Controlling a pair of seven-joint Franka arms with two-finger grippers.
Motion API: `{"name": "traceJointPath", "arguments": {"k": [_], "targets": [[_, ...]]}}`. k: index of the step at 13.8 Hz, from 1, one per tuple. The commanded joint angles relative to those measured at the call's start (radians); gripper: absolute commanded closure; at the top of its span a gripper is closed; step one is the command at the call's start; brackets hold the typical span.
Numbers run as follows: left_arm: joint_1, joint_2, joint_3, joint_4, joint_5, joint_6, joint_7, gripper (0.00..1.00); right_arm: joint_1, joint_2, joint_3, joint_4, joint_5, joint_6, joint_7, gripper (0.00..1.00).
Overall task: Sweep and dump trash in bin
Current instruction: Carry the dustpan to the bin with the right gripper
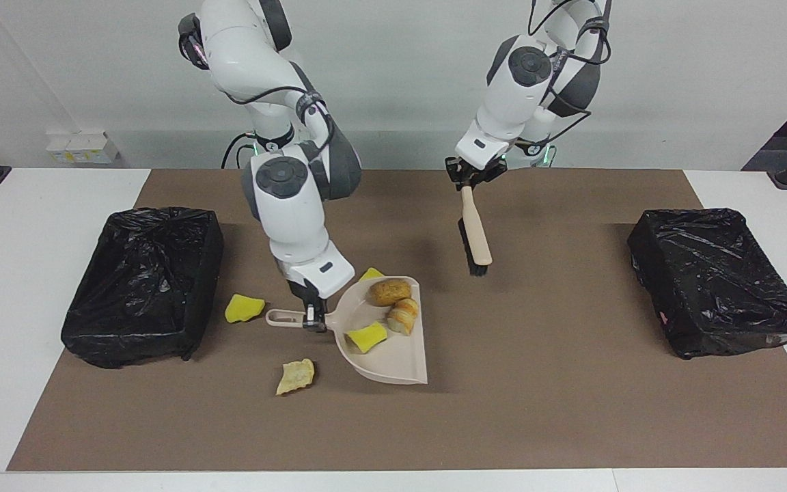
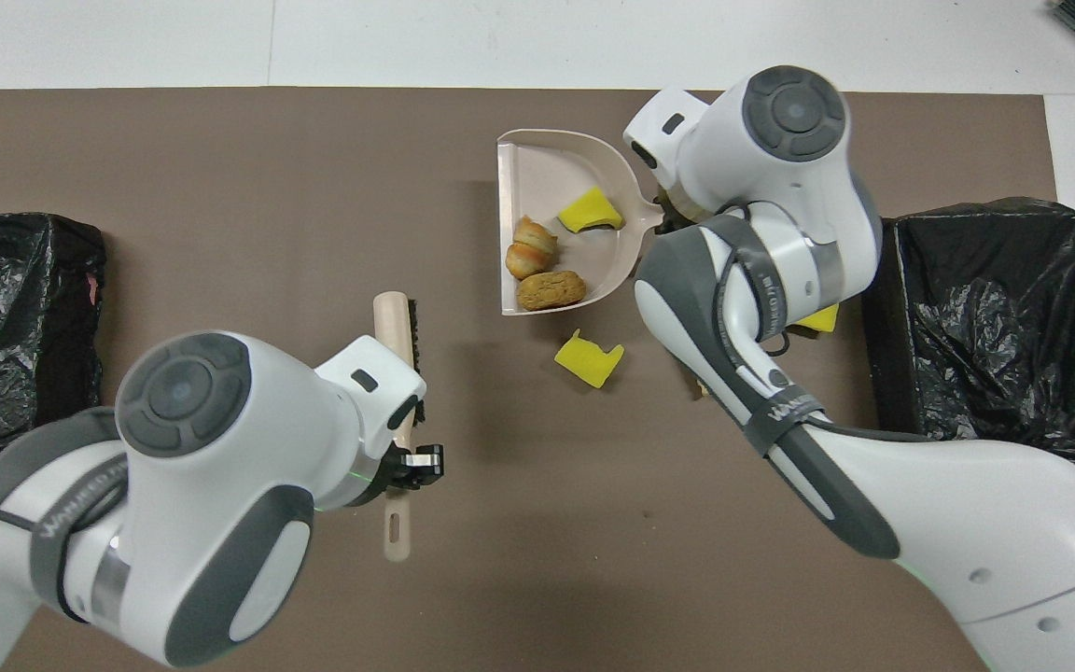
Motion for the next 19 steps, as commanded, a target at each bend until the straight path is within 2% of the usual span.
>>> {"name": "traceJointPath", "arguments": {"k": [1, 4, 6, 10, 13, 15, 17, 19], "targets": [[-0.098, -0.019, 0.014, -0.164, -0.007, 0.191, -0.079, 1.0, -0.115, -0.093, 0.018, -0.05, 0.072, -0.067, -0.114, 1.0], [-0.152, -0.016, 0.013, -0.234, -0.007, 0.265, -0.076, 1.0, -0.244, -0.176, 0.016, -0.082, 0.077, -0.11, -0.22, 1.0], [-0.167, -0.013, 0.013, -0.278, -0.006, 0.318, -0.065, 1.0, -0.346, -0.23, 0.016, -0.139, 0.092, -0.103, -0.292, 1.0], [-0.181, 0.003, 0.014, -0.287, -0.006, 0.336, -0.018, 1.0, -0.558, -0.274, 0.015, -0.201, 0.12, -0.085, -0.553, 1.0], [-0.176, 0.004, 0.013, -0.287, -0.006, 0.329, -0.019, 1.0, -0.661, -0.38, 0.008, -0.402, 0.091, 0.075, -0.616, 1.0], [-0.175, 0.013, 0.013, -0.289, -0.006, 0.336, -0.025, 1.0, -0.661, -0.412, 0.004, -0.479, -0.01, 0.136, -0.608, 1.0], [-0.176, 0.035, 0.014, -0.286, -0.006, 0.339, -0.051, 1.0, -0.651, -0.411, 0.007, -0.481, -0.177, 0.17, -0.566, 1.0], [-0.18, 0.035, 0.014, -0.286, -0.006, 0.341, -0.09, 1.0, -0.638, -0.409, 0.01, -0.482, -0.292, 0.173, -0.506, 1.0]]}}
